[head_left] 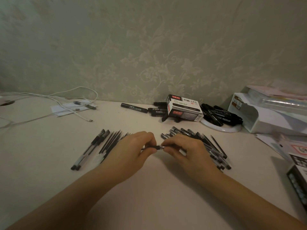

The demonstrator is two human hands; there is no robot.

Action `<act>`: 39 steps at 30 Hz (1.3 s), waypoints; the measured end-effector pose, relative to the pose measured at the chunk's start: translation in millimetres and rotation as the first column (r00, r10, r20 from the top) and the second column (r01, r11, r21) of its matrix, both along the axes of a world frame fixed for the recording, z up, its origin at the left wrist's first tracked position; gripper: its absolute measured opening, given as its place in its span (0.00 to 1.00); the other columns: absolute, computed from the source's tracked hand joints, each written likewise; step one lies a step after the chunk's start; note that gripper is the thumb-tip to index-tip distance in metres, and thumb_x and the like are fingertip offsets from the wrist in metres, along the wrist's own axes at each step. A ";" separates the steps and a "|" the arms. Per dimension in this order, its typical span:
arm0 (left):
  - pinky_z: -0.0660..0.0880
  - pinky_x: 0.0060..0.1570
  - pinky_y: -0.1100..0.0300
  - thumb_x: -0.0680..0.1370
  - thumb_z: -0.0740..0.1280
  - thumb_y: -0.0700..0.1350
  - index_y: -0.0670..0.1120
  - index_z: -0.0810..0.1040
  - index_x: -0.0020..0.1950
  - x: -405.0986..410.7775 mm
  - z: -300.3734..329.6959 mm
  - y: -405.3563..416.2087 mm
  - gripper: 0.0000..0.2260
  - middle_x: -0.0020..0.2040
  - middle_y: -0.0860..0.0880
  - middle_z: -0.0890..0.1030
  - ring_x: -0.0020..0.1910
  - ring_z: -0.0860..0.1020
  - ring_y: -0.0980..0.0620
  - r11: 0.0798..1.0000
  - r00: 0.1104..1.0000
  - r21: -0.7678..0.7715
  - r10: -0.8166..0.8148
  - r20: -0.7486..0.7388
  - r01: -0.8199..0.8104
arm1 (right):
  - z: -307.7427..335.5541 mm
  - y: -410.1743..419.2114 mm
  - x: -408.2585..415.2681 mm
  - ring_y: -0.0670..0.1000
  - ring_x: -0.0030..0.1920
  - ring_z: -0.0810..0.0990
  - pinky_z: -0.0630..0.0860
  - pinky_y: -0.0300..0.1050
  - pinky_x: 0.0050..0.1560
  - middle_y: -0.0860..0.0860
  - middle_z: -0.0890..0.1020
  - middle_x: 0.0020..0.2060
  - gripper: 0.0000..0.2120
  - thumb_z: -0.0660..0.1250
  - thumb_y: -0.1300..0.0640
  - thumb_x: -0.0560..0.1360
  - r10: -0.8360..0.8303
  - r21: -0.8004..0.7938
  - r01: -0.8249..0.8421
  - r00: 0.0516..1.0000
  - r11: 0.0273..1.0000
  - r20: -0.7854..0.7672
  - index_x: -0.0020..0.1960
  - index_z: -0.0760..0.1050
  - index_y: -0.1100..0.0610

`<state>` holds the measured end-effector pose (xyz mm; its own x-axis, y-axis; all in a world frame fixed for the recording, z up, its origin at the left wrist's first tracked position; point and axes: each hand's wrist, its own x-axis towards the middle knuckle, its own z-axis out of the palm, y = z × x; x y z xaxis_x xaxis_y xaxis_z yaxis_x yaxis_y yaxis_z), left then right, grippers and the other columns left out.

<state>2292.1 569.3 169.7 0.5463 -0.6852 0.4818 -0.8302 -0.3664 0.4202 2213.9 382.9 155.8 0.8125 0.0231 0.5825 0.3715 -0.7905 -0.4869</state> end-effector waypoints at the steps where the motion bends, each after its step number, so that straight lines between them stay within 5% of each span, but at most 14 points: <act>1: 0.65 0.37 0.69 0.78 0.67 0.45 0.50 0.76 0.45 -0.4 0.2 0.1 0.02 0.39 0.58 0.75 0.39 0.71 0.63 1.000 1.000 -0.001 -0.002 0.001 0.002 | 0.2 0.2 -0.4 0.44 0.44 0.80 0.75 0.37 0.47 0.46 0.82 0.42 0.04 0.71 0.61 0.76 0.000 -0.002 0.000 1.000 1.000 -0.002 0.50 0.83 0.56; 7: 0.66 0.36 0.68 0.78 0.66 0.46 0.51 0.74 0.45 -2.4 1.2 -1.3 0.03 0.40 0.57 0.76 0.38 0.72 0.61 1.000 1.000 -0.028 0.010 0.001 -0.010 | -1.3 2.3 2.8 0.45 0.46 0.81 0.77 0.40 0.49 0.47 0.83 0.44 0.06 0.71 0.62 0.76 -0.014 0.028 0.013 1.000 1.000 0.021 0.52 0.83 0.57; 12: 0.65 0.36 0.68 0.77 0.67 0.47 0.52 0.75 0.46 3.9 5.4 3.1 0.02 0.42 0.55 0.74 0.39 0.72 0.60 0.968 0.977 -0.132 0.213 -0.014 -0.213 | -7.2 9.0 7.2 0.39 0.54 0.76 0.75 0.35 0.57 0.42 0.75 0.58 0.21 0.67 0.49 0.77 -0.111 0.047 0.112 0.994 0.993 -0.021 0.69 0.72 0.50; 16: 0.68 0.34 0.59 0.75 0.68 0.49 0.53 0.76 0.44 36.9 19.0 34.6 0.02 0.38 0.55 0.77 0.35 0.74 0.60 0.794 0.815 -0.181 0.566 -0.128 -0.580 | -7.6 4.1 5.8 0.40 0.52 0.74 0.73 0.36 0.55 0.44 0.75 0.56 0.13 0.67 0.53 0.79 -0.149 -0.069 0.151 0.989 0.986 0.023 0.62 0.77 0.54; 20: 0.65 0.34 0.60 0.76 0.66 0.50 0.51 0.77 0.46 70.2 14.9 70.1 0.03 0.39 0.53 0.79 0.35 0.73 0.56 0.662 0.642 -0.004 0.726 -0.246 -0.750 | -8.3 3.3 5.6 0.39 0.51 0.74 0.74 0.39 0.55 0.43 0.77 0.52 0.09 0.67 0.56 0.79 -0.184 -0.121 0.184 0.983 0.975 0.018 0.58 0.79 0.54; 23: 0.67 0.42 0.57 0.77 0.66 0.47 0.47 0.78 0.48 82.5 2.9 80.0 0.05 0.44 0.47 0.79 0.40 0.73 0.49 0.609 0.562 0.152 0.784 -0.263 -0.778 | -7.6 3.0 4.3 0.41 0.50 0.75 0.75 0.41 0.54 0.43 0.77 0.50 0.08 0.67 0.59 0.79 -0.220 -0.122 0.222 0.975 0.967 0.025 0.57 0.81 0.54; 27: 0.68 0.41 0.56 0.78 0.66 0.48 0.45 0.78 0.48 86.0 -6.6 80.7 0.07 0.40 0.48 0.77 0.40 0.72 0.49 0.608 0.565 0.233 0.793 -0.227 -0.759 | -5.5 -0.6 1.3 0.39 0.45 0.71 0.67 0.29 0.47 0.42 0.75 0.45 0.06 0.69 0.61 0.76 -0.331 -0.101 0.334 0.943 0.937 0.046 0.51 0.81 0.53; 33: 0.67 0.40 0.57 0.77 0.66 0.51 0.47 0.76 0.44 83.3 -3.9 79.6 0.08 0.35 0.52 0.71 0.40 0.72 0.48 0.597 0.563 0.262 0.802 -0.201 -0.758 | -6.4 -7.1 1.2 0.45 0.47 0.68 0.63 0.39 0.47 0.44 0.72 0.46 0.05 0.68 0.52 0.77 -0.500 -0.294 0.465 0.864 0.835 -0.053 0.52 0.79 0.51; 39: 0.73 0.48 0.51 0.77 0.65 0.52 0.44 0.75 0.56 75.5 1.2 75.8 0.13 0.52 0.41 0.77 0.51 0.74 0.42 0.579 0.565 0.262 0.814 -0.136 -0.772 | -4.0 0.0 1.5 0.46 0.48 0.67 0.68 0.43 0.51 0.46 0.73 0.50 0.10 0.64 0.46 0.78 -0.568 -0.420 0.500 0.821 0.758 -0.048 0.53 0.77 0.50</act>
<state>2367.6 645.1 170.9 0.9780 0.0270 0.2066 -0.0634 -0.9060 0.4185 2215.4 382.9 151.7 0.8392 -0.2574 0.4791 -0.2239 -0.9663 -0.1270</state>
